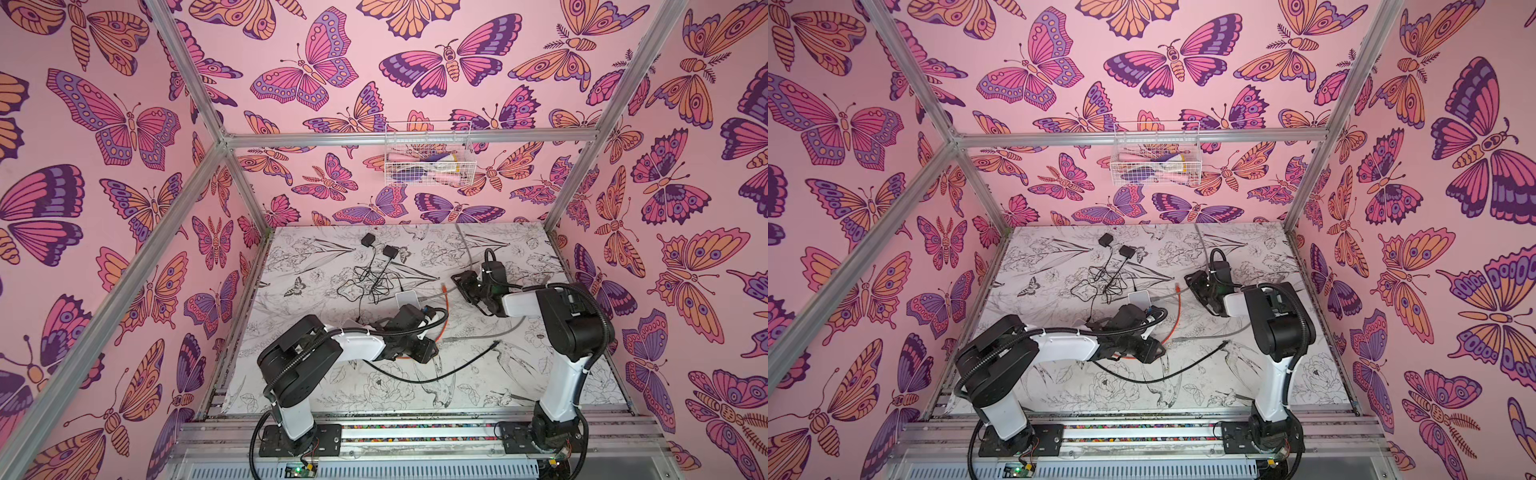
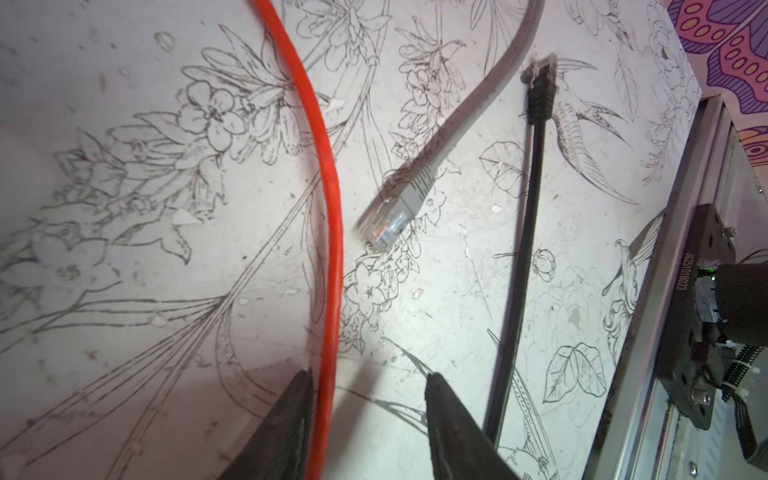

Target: Insert the plug into the switch port

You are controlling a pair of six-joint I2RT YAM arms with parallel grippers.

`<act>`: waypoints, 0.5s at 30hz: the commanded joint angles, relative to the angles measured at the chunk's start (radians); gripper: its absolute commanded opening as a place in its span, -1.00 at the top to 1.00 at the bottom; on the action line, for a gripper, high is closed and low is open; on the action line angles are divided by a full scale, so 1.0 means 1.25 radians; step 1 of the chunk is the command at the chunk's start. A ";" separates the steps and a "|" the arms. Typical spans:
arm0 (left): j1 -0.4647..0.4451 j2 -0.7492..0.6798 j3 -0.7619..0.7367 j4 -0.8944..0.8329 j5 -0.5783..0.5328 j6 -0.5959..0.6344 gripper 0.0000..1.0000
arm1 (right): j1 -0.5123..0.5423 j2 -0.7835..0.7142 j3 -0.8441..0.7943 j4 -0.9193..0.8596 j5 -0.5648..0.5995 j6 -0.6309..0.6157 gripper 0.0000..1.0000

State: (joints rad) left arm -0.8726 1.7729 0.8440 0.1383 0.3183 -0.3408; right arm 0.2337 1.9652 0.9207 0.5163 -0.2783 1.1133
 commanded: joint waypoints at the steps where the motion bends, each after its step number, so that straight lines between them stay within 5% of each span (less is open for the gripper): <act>1: -0.010 0.025 0.016 0.013 0.026 -0.016 0.05 | 0.013 0.048 0.017 0.002 -0.002 0.041 0.16; 8: -0.018 0.040 0.001 0.028 0.034 -0.024 0.07 | 0.028 0.065 0.042 0.054 0.003 0.054 0.70; 15: -0.028 0.023 -0.042 0.032 0.039 -0.018 0.11 | 0.047 0.061 0.116 0.029 -0.003 0.043 0.76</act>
State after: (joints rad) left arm -0.8948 1.7988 0.8349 0.2115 0.3485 -0.3603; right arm 0.2756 2.0369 0.9977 0.5541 -0.2790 1.1618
